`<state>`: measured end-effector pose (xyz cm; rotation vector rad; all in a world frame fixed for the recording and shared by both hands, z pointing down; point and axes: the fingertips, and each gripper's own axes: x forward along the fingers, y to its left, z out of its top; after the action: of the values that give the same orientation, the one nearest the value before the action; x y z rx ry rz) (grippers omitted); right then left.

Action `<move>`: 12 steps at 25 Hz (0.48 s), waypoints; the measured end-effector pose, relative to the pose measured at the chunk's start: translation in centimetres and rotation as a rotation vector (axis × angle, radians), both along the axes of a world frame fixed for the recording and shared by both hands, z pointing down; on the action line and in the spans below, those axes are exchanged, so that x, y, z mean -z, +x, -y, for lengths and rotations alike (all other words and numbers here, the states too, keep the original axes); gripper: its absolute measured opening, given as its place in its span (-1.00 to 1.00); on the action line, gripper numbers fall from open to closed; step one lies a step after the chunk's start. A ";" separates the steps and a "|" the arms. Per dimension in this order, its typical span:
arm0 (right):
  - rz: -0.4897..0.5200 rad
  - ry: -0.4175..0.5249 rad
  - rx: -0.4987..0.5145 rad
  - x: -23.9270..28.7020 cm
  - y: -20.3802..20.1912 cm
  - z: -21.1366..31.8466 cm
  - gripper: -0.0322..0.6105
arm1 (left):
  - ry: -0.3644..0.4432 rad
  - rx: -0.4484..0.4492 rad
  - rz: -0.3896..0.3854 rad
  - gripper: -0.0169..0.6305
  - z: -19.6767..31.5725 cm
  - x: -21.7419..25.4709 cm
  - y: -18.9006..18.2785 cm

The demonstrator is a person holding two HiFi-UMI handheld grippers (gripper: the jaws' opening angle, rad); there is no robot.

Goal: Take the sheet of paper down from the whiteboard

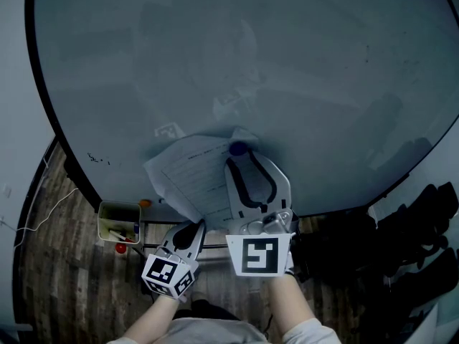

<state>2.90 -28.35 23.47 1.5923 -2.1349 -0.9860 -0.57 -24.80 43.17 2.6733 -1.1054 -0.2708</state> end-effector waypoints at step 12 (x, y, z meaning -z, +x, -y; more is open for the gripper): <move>-0.027 0.008 -0.025 -0.4 -0.6 0.9 -0.47 | -0.011 -0.003 0.001 -0.90 0.7 -1.3 -0.4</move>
<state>2.34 -29.21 23.86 1.5959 -2.0907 -1.0036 -0.96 -25.49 44.43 2.6652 -1.1002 -0.2619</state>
